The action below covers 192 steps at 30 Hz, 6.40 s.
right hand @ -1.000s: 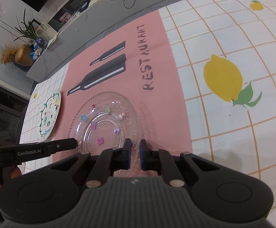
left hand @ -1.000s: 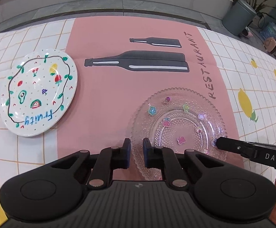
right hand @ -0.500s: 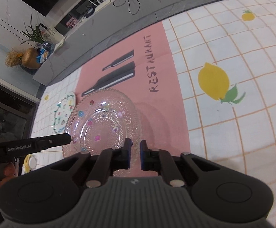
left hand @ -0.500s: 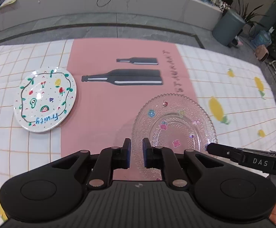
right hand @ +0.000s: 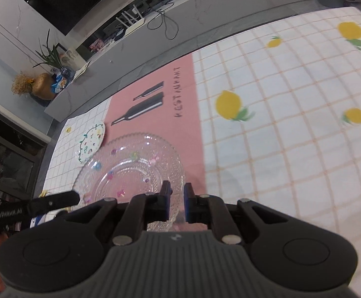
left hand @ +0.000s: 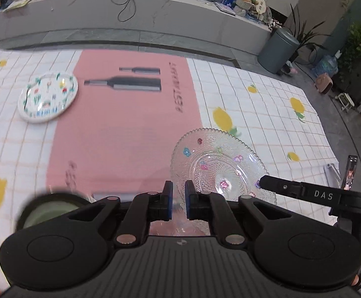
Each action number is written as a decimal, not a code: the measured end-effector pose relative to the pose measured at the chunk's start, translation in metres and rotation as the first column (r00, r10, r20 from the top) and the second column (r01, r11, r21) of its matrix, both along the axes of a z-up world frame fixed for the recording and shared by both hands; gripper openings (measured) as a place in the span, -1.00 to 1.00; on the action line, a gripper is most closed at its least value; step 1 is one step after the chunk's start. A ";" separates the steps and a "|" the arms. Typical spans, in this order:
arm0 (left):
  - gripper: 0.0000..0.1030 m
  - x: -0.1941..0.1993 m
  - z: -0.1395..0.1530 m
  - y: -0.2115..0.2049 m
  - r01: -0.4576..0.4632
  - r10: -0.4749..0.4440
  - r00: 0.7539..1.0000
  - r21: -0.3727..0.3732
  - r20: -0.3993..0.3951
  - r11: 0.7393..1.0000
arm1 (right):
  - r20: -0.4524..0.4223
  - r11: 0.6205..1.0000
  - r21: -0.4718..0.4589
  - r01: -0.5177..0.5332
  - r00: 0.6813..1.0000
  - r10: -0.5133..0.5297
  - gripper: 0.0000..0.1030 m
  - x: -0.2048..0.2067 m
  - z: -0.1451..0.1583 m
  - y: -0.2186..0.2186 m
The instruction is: Organize plates and bowls
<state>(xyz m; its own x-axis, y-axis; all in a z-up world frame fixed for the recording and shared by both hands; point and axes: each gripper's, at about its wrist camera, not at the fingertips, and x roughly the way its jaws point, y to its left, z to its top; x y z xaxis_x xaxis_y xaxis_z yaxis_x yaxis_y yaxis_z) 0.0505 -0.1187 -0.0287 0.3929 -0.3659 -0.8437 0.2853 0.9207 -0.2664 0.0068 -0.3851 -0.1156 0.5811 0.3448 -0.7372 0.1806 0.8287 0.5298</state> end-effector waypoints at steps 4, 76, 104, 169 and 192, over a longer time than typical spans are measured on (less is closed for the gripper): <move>-0.81 -0.026 -0.017 0.005 -0.058 0.056 0.998 -0.047 -0.031 0.997 | -0.019 1.000 -0.024 -0.003 1.000 0.003 -0.84 -0.021 -0.006 -0.001; -0.39 -0.086 -0.034 0.018 -0.050 0.050 0.991 0.000 0.122 0.999 | -0.038 0.926 -0.337 -0.169 0.985 0.166 -0.17 -0.035 -0.013 0.082; -0.36 0.079 -0.013 0.204 -0.344 0.353 0.912 -0.078 0.208 0.936 | 0.023 0.939 -0.215 -0.269 0.960 0.280 -0.02 0.141 -0.003 0.207; -0.75 0.090 0.003 0.167 -0.225 0.277 0.932 -0.223 0.235 0.948 | 0.087 0.987 0.084 -0.135 0.988 0.128 -0.86 0.163 0.003 0.162; -0.76 -0.071 -0.021 0.040 -0.127 0.173 0.972 -0.266 0.158 0.955 | 0.060 0.994 0.085 0.065 0.996 -0.070 -0.87 -0.048 0.010 0.002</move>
